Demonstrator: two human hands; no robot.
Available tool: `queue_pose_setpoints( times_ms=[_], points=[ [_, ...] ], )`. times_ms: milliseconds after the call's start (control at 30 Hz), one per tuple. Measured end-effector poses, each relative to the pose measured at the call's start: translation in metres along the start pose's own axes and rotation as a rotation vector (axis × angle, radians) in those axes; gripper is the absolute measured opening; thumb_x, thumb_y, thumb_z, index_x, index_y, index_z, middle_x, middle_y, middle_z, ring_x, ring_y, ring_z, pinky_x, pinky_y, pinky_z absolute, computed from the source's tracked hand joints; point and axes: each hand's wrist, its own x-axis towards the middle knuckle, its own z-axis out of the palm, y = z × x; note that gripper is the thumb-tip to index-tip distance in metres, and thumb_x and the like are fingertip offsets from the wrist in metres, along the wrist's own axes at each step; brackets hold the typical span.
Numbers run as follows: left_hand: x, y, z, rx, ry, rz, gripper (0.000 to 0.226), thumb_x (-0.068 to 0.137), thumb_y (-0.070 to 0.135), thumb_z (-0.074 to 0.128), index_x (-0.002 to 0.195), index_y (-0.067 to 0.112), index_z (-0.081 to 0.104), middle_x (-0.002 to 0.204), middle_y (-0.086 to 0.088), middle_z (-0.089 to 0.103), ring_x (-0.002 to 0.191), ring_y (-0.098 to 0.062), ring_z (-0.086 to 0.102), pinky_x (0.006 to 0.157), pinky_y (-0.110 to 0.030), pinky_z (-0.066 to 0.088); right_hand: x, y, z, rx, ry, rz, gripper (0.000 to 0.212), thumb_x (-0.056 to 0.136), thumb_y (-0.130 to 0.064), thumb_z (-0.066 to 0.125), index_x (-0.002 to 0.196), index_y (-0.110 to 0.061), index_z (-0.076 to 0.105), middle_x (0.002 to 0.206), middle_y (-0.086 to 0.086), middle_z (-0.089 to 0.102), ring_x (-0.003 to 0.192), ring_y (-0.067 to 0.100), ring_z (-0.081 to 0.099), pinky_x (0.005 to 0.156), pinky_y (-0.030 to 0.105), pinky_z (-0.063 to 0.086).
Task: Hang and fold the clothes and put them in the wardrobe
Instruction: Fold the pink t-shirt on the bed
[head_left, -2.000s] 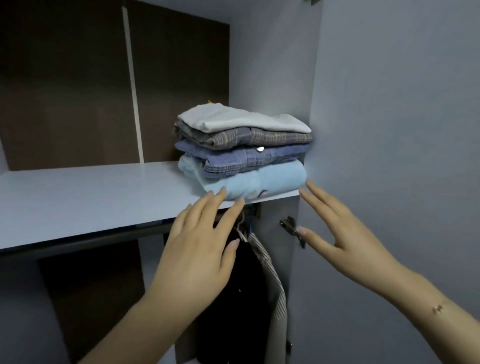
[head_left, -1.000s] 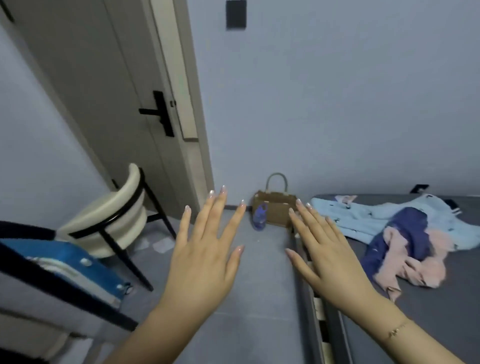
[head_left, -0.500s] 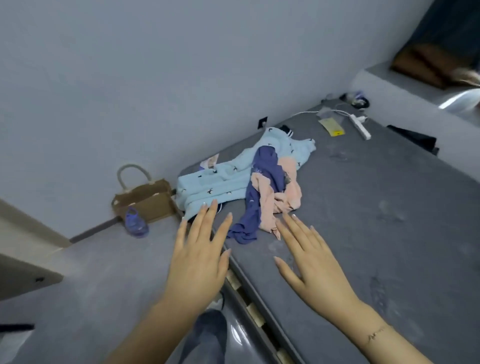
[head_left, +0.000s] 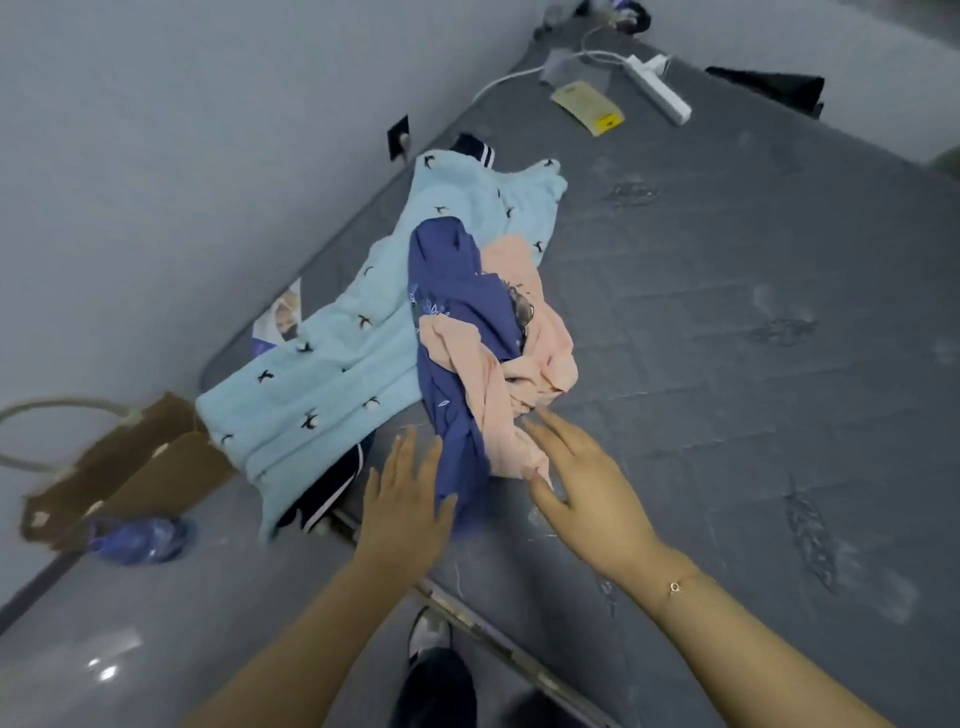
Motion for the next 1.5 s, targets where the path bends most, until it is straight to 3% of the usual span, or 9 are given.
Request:
queue_pose_setpoints(
  times_ms=[367,500,600,700,900,1133,1267,1367,1500],
  points=[
    [0.160,-0.013,0.191,-0.041,-0.065,-0.108,0.060,0.101,0.051,0.009,0.141,0.032,-0.032,0.151,0.000,-0.040,0.144,-0.024,-0.029,0.110,-0.060,-0.018,0.205,0.097,0.113,-0.062,-0.146,-0.039,0.078,0.087,-0.036,0.069,0.153,-0.025,0.027,0.161,0.004,0.018,0.142,0.030,0.026,0.111,0.042,0.033],
    [0.159,-0.026,0.212,0.036,0.066,-0.039,0.062,0.096,0.054,0.003,0.138,0.031,-0.037,0.150,-0.001,-0.041,0.140,-0.023,-0.035,0.104,-0.054,-0.032,0.222,0.115,0.151,-0.156,-0.197,-0.029,0.063,0.088,-0.037,0.067,0.144,-0.026,0.041,0.131,0.006,0.048,0.115,0.031,0.049,0.092,0.039,0.041],
    [0.158,-0.025,0.210,0.042,0.116,-0.018,0.061,0.095,0.054,0.005,0.142,0.031,-0.027,0.154,-0.002,-0.029,0.144,-0.024,-0.023,0.106,-0.053,-0.030,0.204,0.128,0.162,0.162,0.060,0.003,0.032,0.089,-0.020,0.068,0.120,-0.014,0.062,0.100,0.008,0.056,0.087,0.022,0.054,0.074,0.029,0.040],
    [0.155,-0.025,0.205,0.052,0.093,-0.021,0.060,0.097,0.054,0.008,0.141,0.032,-0.026,0.154,-0.002,-0.029,0.147,-0.025,-0.021,0.108,-0.053,-0.026,0.166,0.135,0.162,0.545,0.301,0.152,0.017,0.087,-0.005,0.068,0.103,-0.010,0.068,0.095,0.005,0.059,0.082,0.008,0.051,0.073,0.011,0.038],
    [0.151,-0.020,0.183,0.011,-0.064,-0.015,0.062,0.102,0.050,0.020,0.142,0.035,-0.024,0.156,0.003,-0.031,0.147,-0.019,-0.024,0.114,-0.057,-0.013,0.076,0.141,0.166,1.216,0.519,0.569,0.016,0.091,-0.001,0.063,0.089,-0.016,0.067,0.071,0.012,0.057,0.057,0.010,0.053,0.054,0.020,0.047],
    [0.122,0.012,0.159,-0.099,-0.222,-0.079,0.060,0.105,0.039,0.026,0.154,0.029,-0.007,0.161,0.003,-0.019,0.149,-0.019,-0.013,0.118,-0.057,0.005,0.014,0.158,0.146,1.433,0.845,0.752,0.014,0.092,-0.002,0.062,0.093,-0.012,0.071,0.091,0.004,0.069,0.088,0.013,0.062,0.090,0.027,0.053],
    [0.102,0.052,0.145,-0.279,-0.060,-0.167,0.060,0.103,0.024,0.042,0.155,0.019,0.013,0.164,-0.003,0.000,0.150,-0.024,0.005,0.118,-0.056,0.009,-0.029,0.184,0.132,1.596,0.947,0.883,0.012,0.094,-0.005,0.059,0.102,-0.006,0.069,0.102,0.009,0.071,0.094,0.018,0.065,0.093,0.030,0.053],
    [0.081,0.097,0.139,-0.372,0.163,0.002,0.064,0.096,0.011,0.055,0.152,0.011,0.024,0.161,-0.010,0.017,0.146,-0.030,0.022,0.114,-0.054,0.024,-0.063,0.211,0.120,1.829,0.963,0.946,0.012,0.097,-0.010,0.056,0.103,-0.011,0.066,0.099,0.001,0.072,0.091,0.014,0.067,0.086,0.024,0.056],
    [0.064,0.163,0.148,-0.318,0.122,0.351,0.064,0.094,0.014,0.061,0.150,0.016,0.030,0.160,-0.007,0.020,0.146,-0.028,0.024,0.115,-0.053,0.024,-0.109,0.243,0.104,2.150,0.882,0.948,0.016,0.099,-0.019,0.049,0.100,-0.015,0.064,0.092,-0.003,0.075,0.086,0.008,0.071,0.087,0.023,0.056]
  ],
)
